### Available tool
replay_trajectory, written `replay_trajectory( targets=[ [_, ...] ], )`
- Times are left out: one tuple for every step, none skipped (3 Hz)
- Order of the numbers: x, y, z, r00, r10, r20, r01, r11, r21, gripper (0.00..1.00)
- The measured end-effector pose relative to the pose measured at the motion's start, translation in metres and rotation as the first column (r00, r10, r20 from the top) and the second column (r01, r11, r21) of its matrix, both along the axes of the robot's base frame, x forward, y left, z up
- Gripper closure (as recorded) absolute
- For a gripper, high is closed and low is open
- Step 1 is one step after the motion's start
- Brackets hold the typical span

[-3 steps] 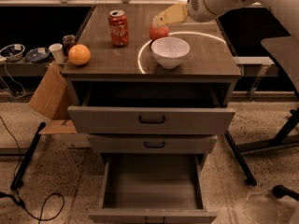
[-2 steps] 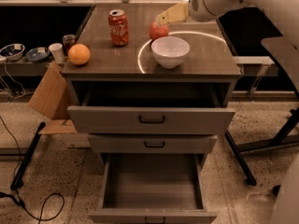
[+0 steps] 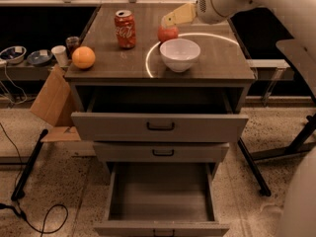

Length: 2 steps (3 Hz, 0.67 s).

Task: Place apple into bottom drawer

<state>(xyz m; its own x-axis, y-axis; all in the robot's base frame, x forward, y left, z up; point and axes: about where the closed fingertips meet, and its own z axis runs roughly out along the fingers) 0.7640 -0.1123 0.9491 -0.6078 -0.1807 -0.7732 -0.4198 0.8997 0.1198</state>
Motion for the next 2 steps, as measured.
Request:
replay_trajectory(
  targets=[
    [0.022,0.011,-0.012,0.9995,0.018,-0.026,-0.017,1.0,0.015,0.0],
    [0.05,0.01,-0.022,0.9987,0.001,-0.051,0.0,1.0,0.02,0.0]
  ],
)
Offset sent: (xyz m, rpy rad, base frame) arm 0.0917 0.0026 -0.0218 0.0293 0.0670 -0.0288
